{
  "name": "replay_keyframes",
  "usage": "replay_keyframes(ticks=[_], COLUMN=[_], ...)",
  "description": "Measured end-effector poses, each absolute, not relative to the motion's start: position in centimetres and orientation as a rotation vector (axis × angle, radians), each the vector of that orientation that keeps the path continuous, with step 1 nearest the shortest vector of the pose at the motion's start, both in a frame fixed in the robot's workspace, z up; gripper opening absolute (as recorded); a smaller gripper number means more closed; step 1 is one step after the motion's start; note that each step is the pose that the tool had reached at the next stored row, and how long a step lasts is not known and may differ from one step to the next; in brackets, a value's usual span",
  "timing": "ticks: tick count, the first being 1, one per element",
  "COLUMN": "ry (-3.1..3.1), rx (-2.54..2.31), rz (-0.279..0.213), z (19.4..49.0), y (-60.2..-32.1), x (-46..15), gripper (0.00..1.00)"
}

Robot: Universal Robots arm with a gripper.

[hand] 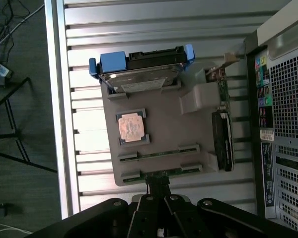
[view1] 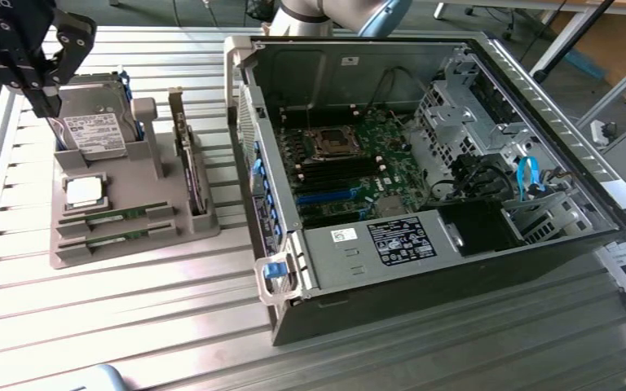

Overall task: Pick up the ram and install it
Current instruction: 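Reach for the ram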

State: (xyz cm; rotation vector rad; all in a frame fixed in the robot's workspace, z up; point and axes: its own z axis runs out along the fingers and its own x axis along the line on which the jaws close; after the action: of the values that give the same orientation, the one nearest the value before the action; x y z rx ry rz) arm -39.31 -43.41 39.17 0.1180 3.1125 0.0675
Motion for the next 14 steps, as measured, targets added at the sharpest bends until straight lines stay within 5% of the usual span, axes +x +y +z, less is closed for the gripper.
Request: replay_keyframes(ticks=[14], ry=[3.113], rx=[0.118], rz=[0.067], z=[39.16], y=[-43.96], x=[-39.31], gripper=[0.11])
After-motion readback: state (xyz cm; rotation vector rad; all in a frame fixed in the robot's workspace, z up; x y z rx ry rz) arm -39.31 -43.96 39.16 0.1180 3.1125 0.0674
